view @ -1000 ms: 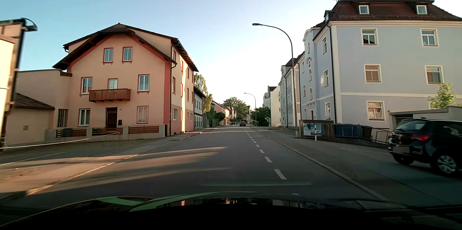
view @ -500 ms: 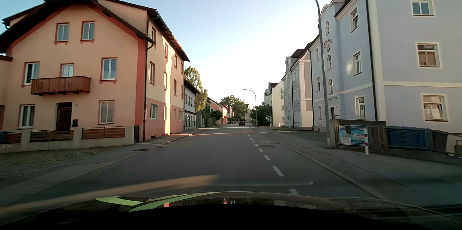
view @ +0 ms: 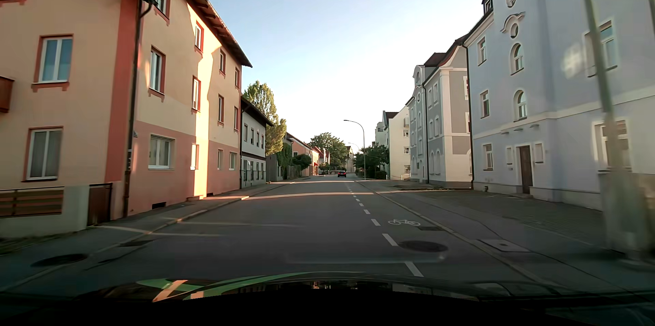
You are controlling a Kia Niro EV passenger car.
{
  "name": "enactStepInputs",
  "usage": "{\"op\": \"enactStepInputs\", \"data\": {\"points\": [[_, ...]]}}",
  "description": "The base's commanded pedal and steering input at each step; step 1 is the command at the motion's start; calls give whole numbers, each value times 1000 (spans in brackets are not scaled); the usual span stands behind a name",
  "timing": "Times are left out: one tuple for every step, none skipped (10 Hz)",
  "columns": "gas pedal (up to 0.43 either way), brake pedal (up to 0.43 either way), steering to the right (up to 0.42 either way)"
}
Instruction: Follow the waypoints while adhering to traffic rules and regulations
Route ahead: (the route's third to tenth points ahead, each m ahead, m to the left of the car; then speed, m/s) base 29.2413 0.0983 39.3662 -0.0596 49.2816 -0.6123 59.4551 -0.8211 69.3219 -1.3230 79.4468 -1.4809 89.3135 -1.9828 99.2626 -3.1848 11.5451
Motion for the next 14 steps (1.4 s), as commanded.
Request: {"op": "enactStepInputs", "data": {"points": [[118,0,4],[118,0,3],[118,0,2],[118,0,2],[118,0,2],[118,0,1],[118,0,1],[130,0,1],[130,0,1],[130,0,1],[130,0,1],[130,0,2],[130,0,2],[130,0,2]]}}
